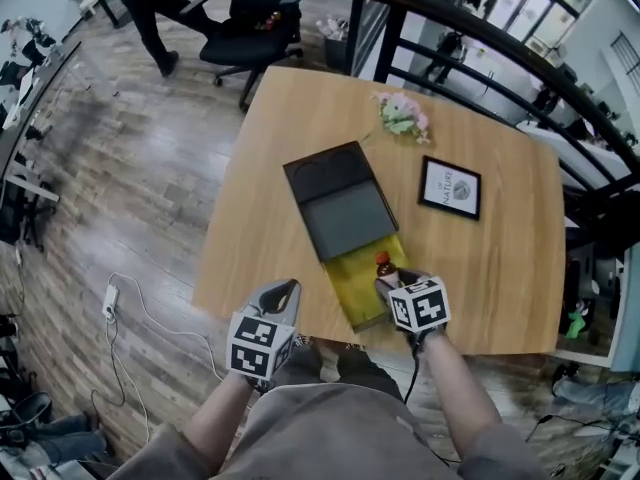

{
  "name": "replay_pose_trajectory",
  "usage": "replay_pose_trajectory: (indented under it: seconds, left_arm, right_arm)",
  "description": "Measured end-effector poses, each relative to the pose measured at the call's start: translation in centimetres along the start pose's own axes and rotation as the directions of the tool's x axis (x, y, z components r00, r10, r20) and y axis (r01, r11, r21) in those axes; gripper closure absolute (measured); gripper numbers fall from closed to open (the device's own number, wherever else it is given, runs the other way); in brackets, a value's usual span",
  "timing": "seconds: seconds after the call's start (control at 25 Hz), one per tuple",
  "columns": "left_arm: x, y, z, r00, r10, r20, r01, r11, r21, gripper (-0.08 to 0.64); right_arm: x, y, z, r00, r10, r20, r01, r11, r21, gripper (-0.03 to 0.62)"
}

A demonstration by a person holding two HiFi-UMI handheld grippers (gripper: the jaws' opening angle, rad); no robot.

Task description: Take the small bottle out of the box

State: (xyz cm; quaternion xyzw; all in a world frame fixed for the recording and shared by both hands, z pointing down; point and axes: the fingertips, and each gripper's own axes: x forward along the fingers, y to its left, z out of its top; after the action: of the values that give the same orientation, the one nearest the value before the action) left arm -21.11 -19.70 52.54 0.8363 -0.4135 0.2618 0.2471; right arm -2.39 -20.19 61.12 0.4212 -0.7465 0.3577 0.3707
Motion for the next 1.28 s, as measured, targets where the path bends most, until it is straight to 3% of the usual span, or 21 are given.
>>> replay_pose_trajectory:
  seconds: [0.2,0.32,0.44,0.6,0.84,0.96,1.16,1.28]
  left_arm:
    - [-1.3,0.1,3.5,0.998,0.011,0.068,-0.013,0.999,0.030,0.560]
    - [-2.5,0.1,6.6,0.988,0.027,0.149,-0.038,0.997,0.068,0.560]
    - [-4.4,0.1,10.3,0.962,0.047,0.267,-0.090,0.985,0.149,0.560]
    - [-6.3,-0.4,14.4,0.932,0.040,0.361,-0.131,0.964,0.230,0.560]
    - [-10.1,-2.6,19.5,0.864,-0.029,0.503,-0.129,0.953,0.276,0.560]
    - [-12.1,-3.6,21.2,0.843,-0.035,0.537,-0.139,0.950,0.280,0.560]
    - [-15.2,-5.1,23.1,0.820,-0.048,0.571,-0.138,0.951,0.278,0.560]
    - [-16.7,-5.6,23.6,0.805,-0.050,0.591,-0.148,0.948,0.280,0.560]
  right_arm:
    - [-5.2,1.4,4.9,0.978,0.063,0.200,-0.073,0.996,0.046,0.380]
    - [-9.0,2.5,8.0,0.944,0.091,0.317,-0.099,0.995,0.008,0.380]
    - [-12.9,3.8,10.8,0.901,0.087,0.424,-0.069,0.996,-0.059,0.380]
    - [-18.4,5.5,14.2,0.818,0.078,0.570,-0.007,0.992,-0.125,0.380]
    - [-26.3,7.2,17.3,0.663,0.035,0.748,0.112,0.983,-0.145,0.380]
    - [-29.6,7.8,17.7,0.595,0.033,0.803,0.126,0.983,-0.133,0.379]
    - [-33.6,8.9,17.3,0.506,0.015,0.862,0.172,0.978,-0.118,0.379]
    - [-35.1,9.4,16.7,0.463,0.021,0.886,0.153,0.983,-0.104,0.379]
